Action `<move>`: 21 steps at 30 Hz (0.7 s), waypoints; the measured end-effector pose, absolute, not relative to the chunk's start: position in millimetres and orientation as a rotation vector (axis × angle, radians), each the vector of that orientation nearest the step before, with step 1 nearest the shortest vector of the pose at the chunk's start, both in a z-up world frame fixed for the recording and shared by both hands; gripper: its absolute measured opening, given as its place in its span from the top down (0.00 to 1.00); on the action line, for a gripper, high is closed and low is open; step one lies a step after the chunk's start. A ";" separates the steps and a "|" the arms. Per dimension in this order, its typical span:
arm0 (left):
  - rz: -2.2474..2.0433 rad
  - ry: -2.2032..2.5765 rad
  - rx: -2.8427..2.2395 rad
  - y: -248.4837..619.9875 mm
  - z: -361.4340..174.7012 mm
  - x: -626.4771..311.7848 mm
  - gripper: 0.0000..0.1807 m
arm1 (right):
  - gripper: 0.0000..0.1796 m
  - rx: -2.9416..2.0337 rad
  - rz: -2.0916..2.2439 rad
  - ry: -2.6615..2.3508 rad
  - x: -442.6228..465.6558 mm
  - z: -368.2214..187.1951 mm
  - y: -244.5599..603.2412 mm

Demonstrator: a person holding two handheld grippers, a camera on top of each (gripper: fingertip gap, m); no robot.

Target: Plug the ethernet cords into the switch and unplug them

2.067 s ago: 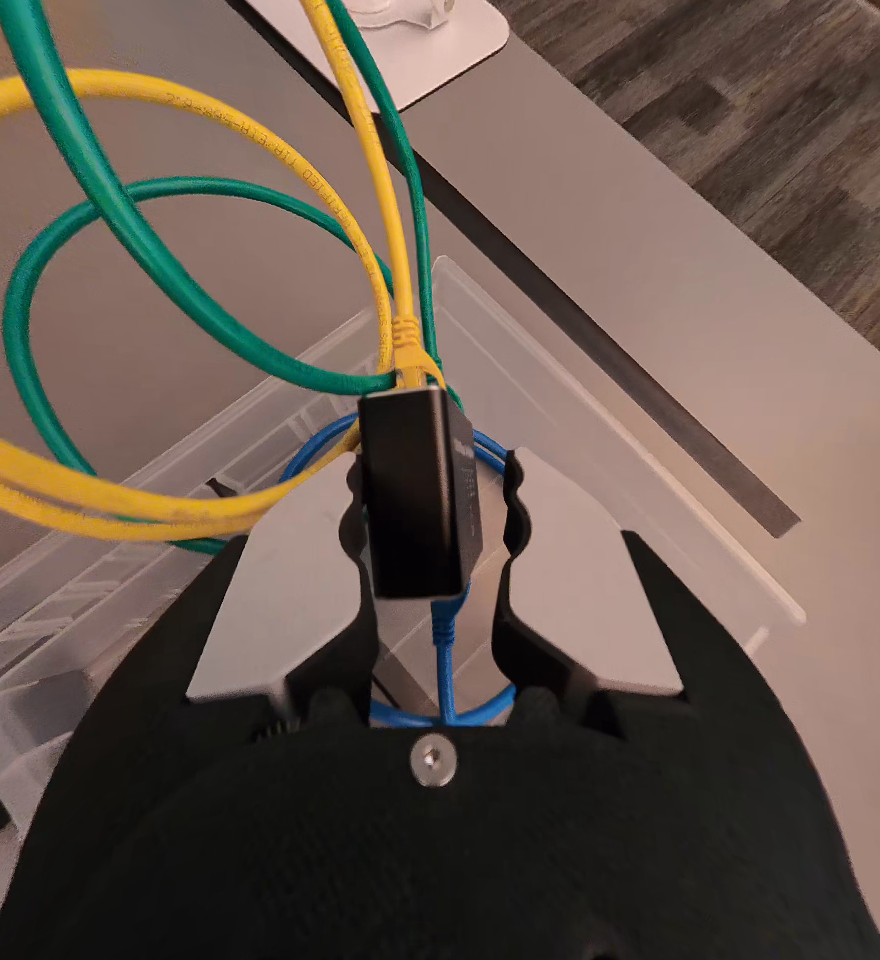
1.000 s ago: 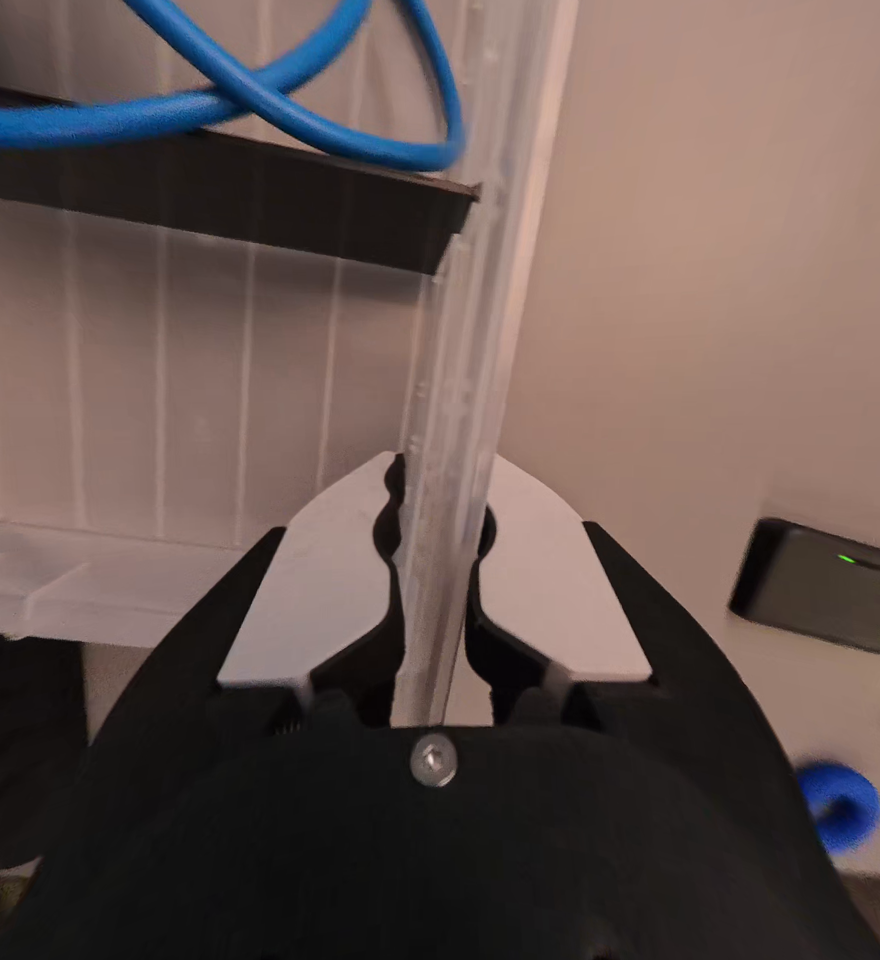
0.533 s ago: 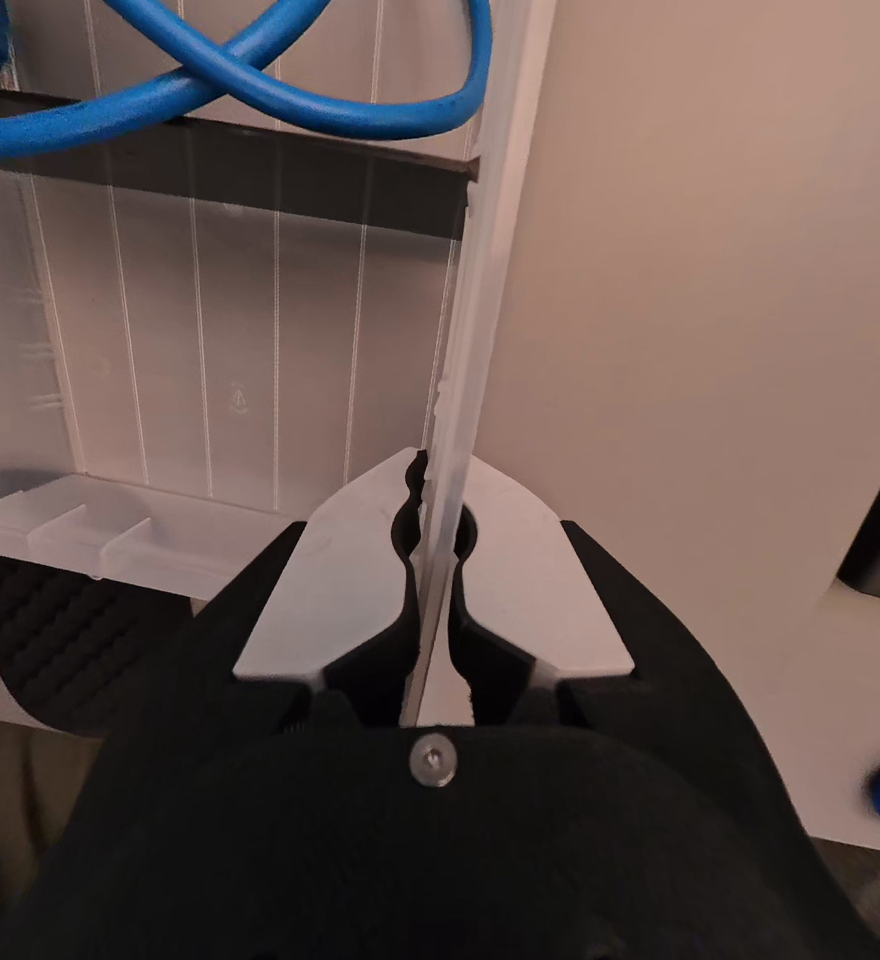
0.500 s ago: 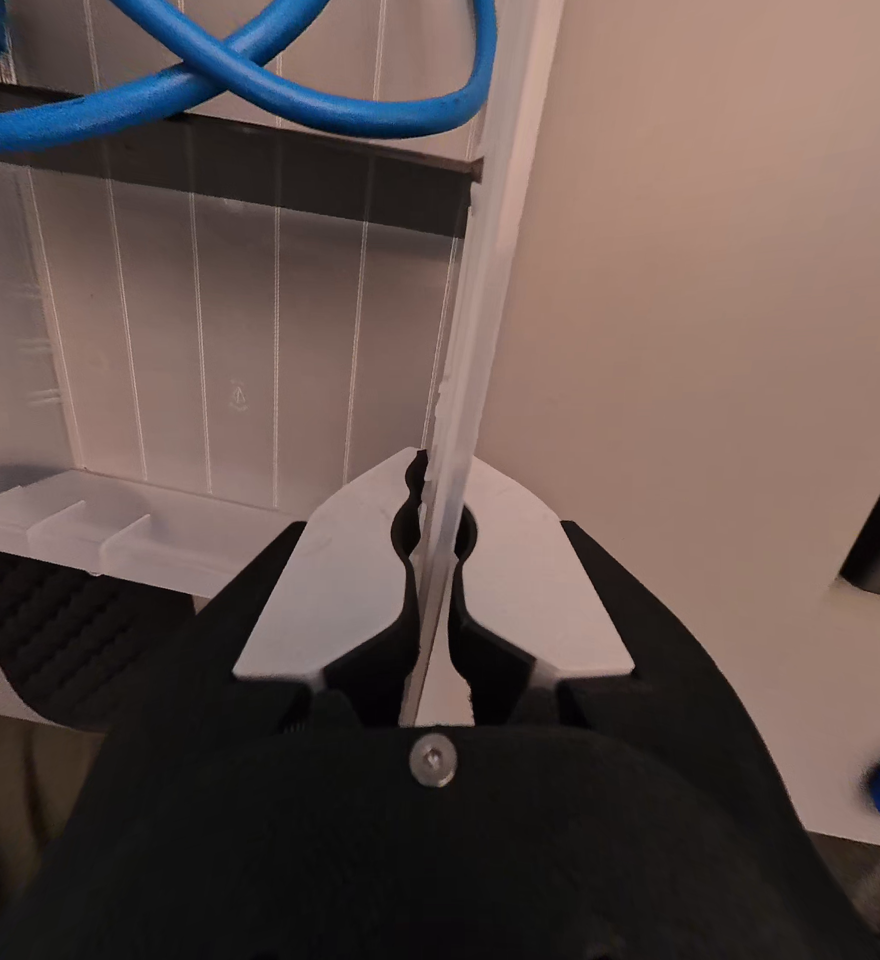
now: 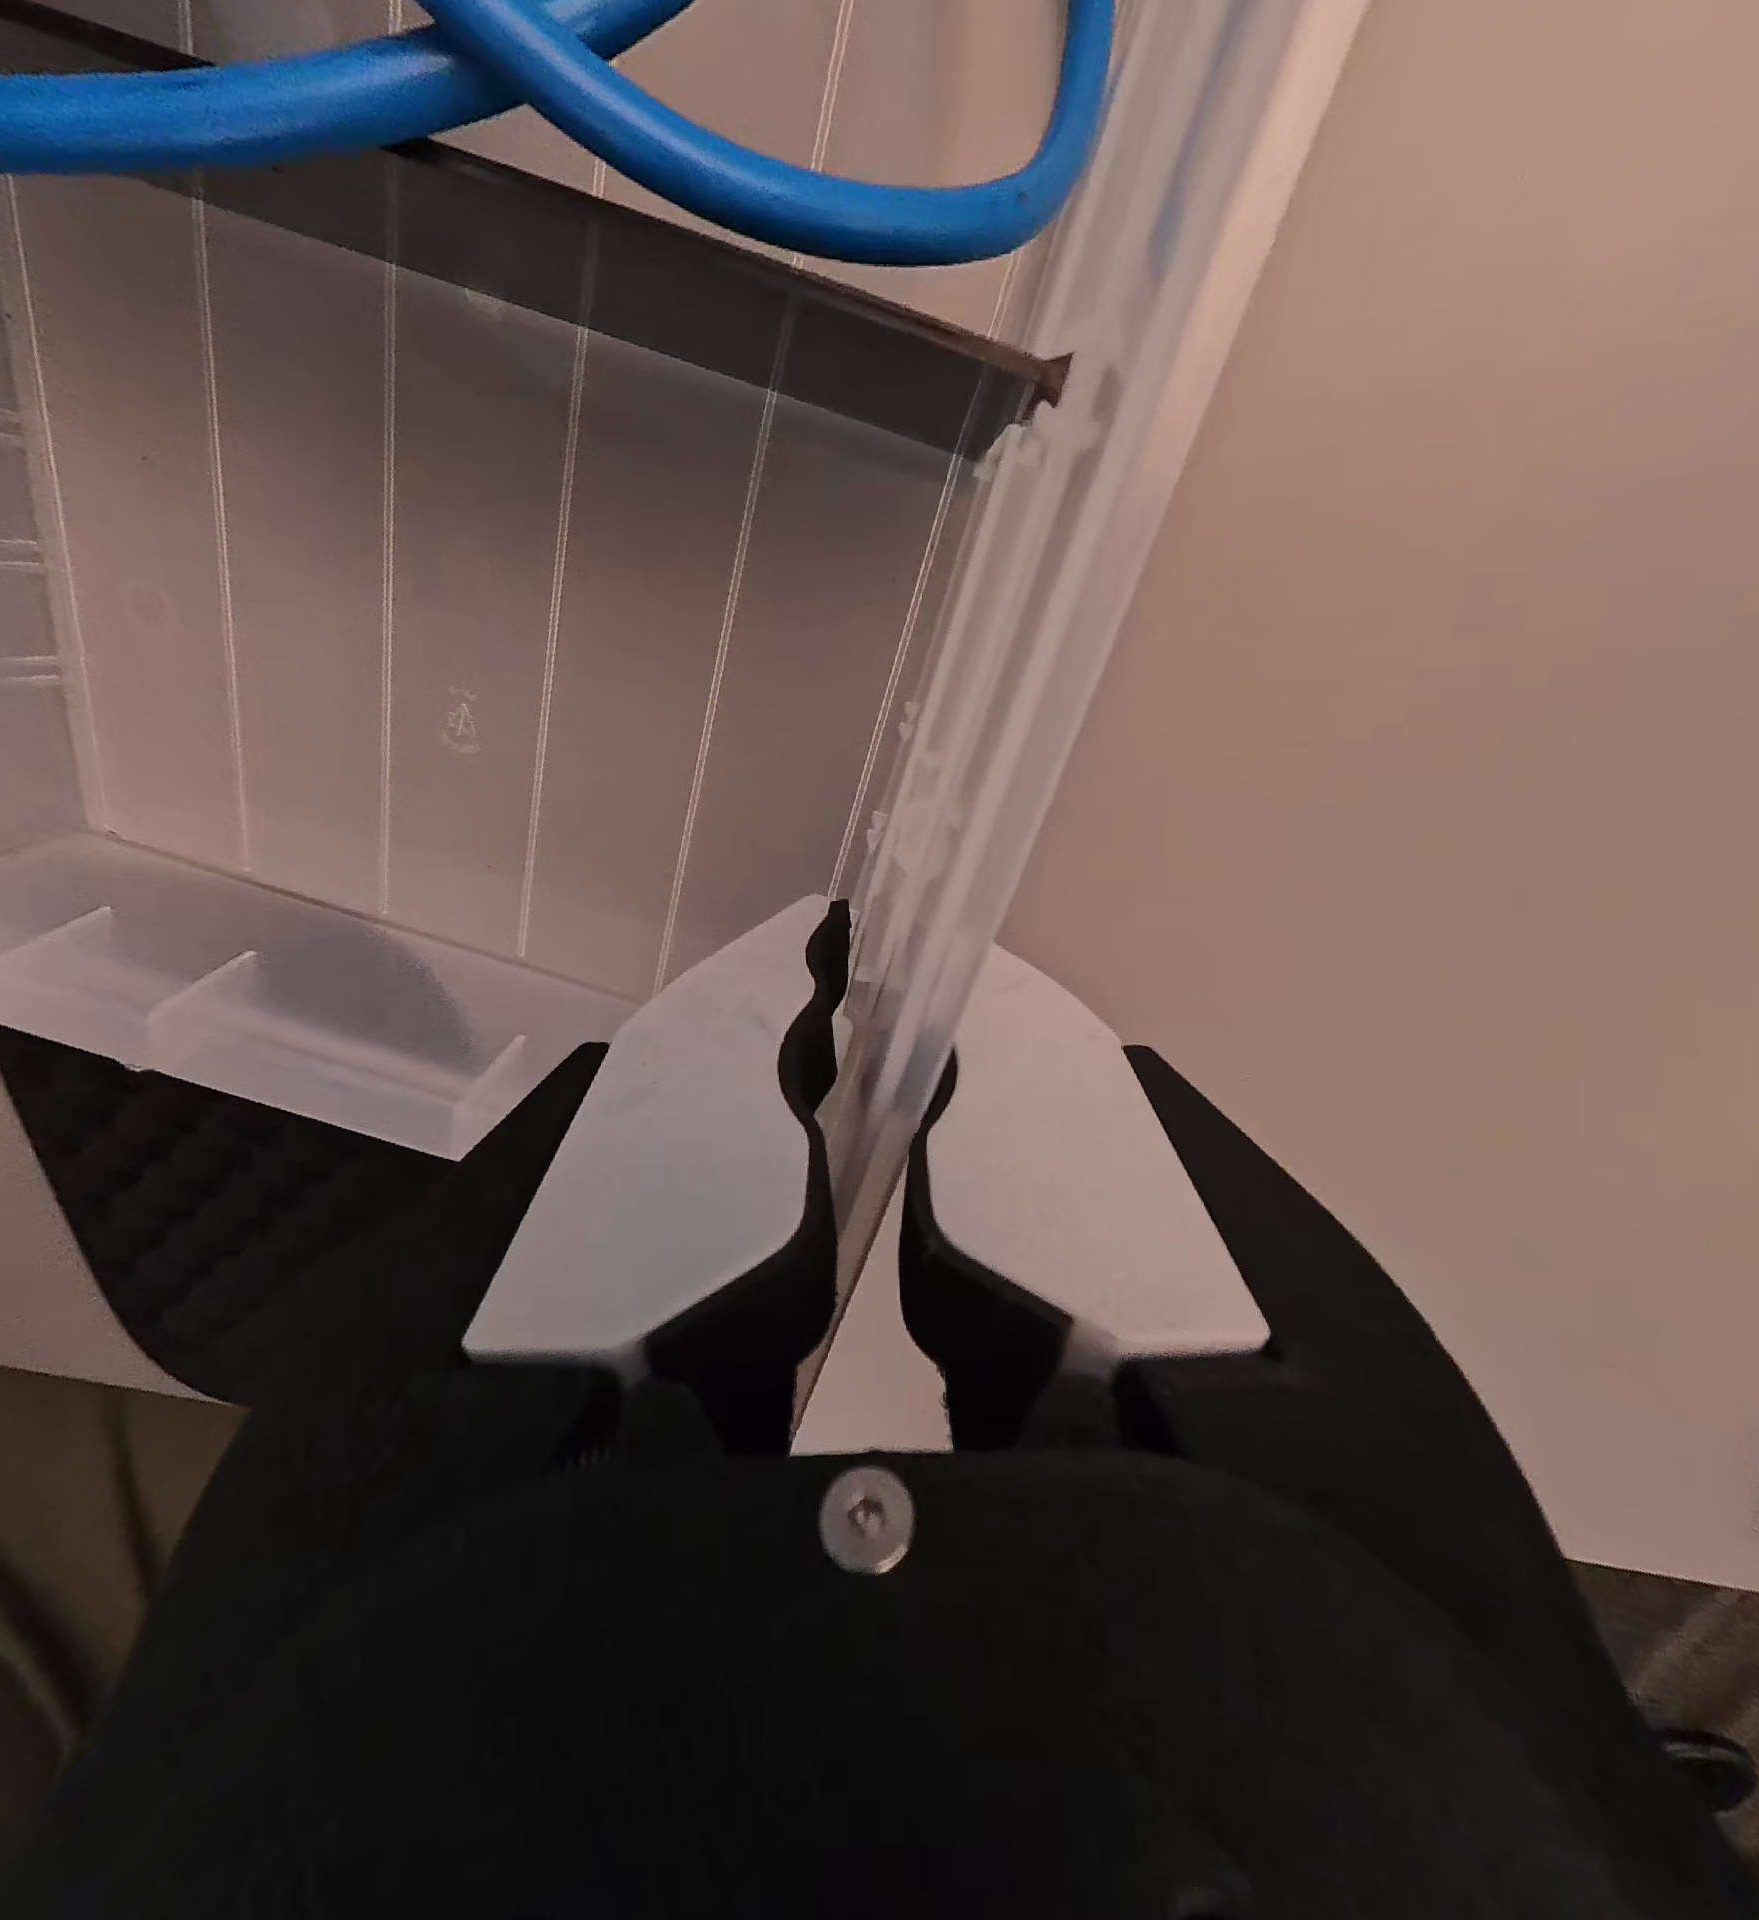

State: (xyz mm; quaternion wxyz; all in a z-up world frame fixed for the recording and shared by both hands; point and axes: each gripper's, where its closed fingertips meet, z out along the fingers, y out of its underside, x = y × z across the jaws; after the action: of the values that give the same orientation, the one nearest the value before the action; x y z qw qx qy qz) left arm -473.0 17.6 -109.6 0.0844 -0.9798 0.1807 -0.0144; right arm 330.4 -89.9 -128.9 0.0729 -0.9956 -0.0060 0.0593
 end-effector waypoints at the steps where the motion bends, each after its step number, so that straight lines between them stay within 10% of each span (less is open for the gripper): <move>1: -0.045 0.584 -2.928 17.3 -109.8 -463.0 0.95 | 0.95 -2.990 0.177 -0.014 326.2 -128.9 -89.3; 21: 0.281 1.162 -2.991 -4.8 -110.8 -322.2 0.77 | 0.86 -2.921 0.118 -0.216 234.3 -125.1 -65.4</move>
State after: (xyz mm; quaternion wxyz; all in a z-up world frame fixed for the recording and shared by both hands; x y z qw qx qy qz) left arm -322.2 -4.8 -110.8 -0.0396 -0.9278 0.3606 0.0873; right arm 234.3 -65.4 -125.1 0.1051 -0.9910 -0.0732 0.0400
